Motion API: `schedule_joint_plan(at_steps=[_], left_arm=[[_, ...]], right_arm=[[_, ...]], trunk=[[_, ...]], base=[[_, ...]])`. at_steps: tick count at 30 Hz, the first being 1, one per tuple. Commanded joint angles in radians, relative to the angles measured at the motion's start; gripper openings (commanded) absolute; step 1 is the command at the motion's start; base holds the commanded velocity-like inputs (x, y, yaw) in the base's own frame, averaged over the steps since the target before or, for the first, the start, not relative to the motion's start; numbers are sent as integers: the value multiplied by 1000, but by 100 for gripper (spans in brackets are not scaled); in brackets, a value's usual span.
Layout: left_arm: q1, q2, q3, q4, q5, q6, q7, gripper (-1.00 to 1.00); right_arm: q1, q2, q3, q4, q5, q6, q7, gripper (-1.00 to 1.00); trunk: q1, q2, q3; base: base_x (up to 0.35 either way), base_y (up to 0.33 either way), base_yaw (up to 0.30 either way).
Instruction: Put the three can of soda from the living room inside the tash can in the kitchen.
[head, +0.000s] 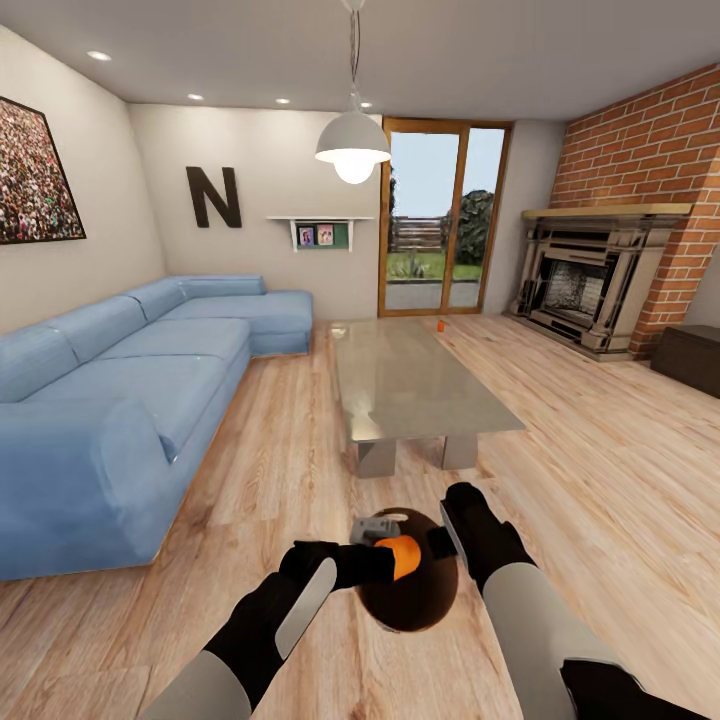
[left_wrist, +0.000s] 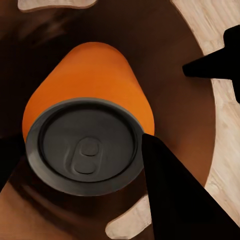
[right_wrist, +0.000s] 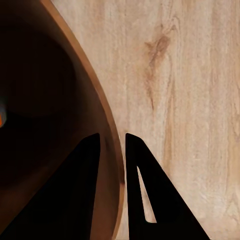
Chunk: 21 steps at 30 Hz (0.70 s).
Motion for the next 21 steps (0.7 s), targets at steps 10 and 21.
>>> schedule_joint_plan(at_steps=[10,21], left_arm=[[-11,0,-1,1,-2,-2,-3,-100],[-12,0,-1,4,-2,-3,-3,-100]], right_arm=[[0,0,32,-8,-42,17,32,-100],[0,0,77,-31,-69,17,35,-100]], trunk=[[0,0,0],[0,0,0]], base=[[0,0,0],[0,0,0]])
